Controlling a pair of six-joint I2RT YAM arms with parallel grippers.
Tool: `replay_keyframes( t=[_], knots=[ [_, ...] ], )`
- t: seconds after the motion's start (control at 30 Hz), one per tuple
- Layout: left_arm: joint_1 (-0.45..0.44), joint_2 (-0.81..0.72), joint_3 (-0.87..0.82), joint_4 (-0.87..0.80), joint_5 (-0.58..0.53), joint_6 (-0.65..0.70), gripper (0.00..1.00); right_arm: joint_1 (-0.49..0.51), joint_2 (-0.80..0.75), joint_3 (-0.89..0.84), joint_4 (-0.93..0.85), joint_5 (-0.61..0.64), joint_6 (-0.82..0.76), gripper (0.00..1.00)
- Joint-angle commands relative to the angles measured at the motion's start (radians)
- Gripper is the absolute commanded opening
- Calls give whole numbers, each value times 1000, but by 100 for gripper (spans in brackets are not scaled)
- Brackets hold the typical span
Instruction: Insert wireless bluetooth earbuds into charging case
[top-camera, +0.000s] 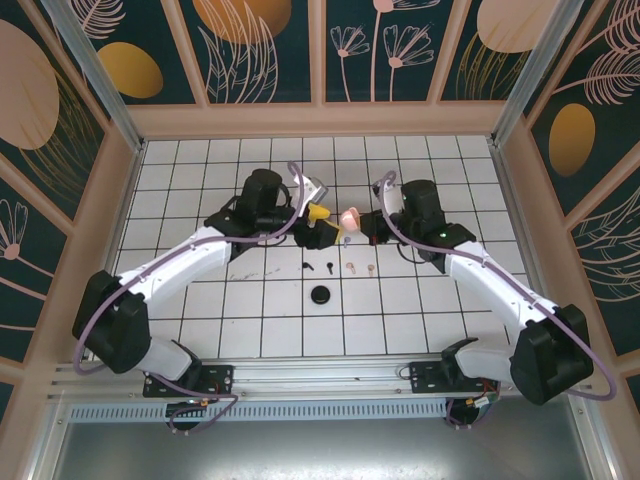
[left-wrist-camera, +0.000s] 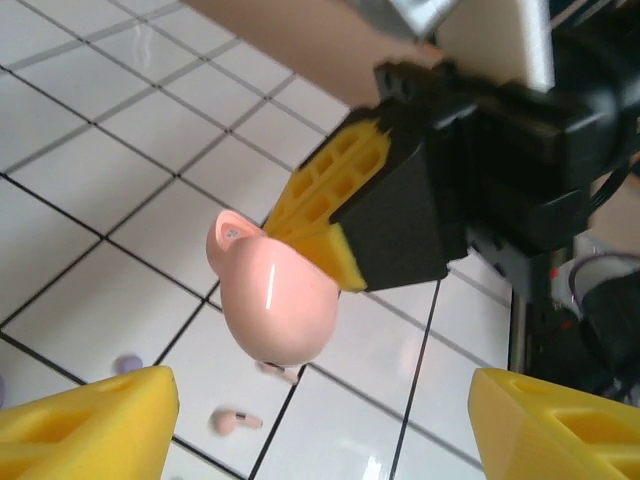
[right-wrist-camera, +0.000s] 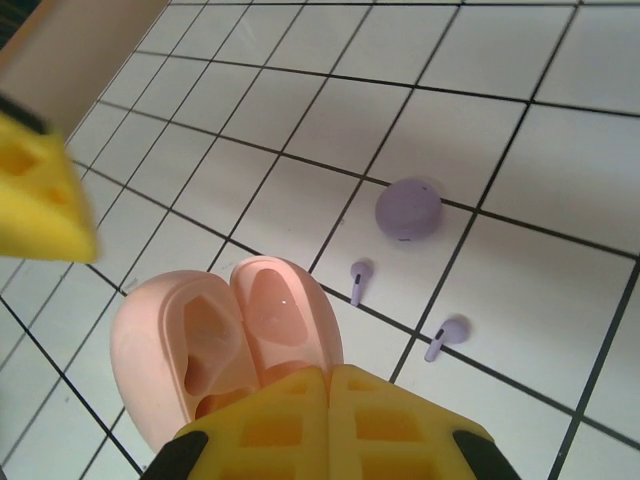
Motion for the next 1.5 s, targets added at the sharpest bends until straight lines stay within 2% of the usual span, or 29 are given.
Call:
replay_keyframes(
  t=[0.0,0.2,0.73,1.0,1.47],
  knots=[
    [10,57,75,-201,90,131,74,37,5,38,-60,34,-122,0],
    [10,92,124,-268,148,177,71,51,1,50,-102,26,-148,0],
    [17,166,237,-378,187,239,67,82,-52,77,-148,0,-167,0],
    [22,206,299,-423,264,268,61,100,-52,94,-163,8,-180,0],
    [36,211,296,-471,328,309,59,99,-43,91,-162,33,-191,0]
  ],
)
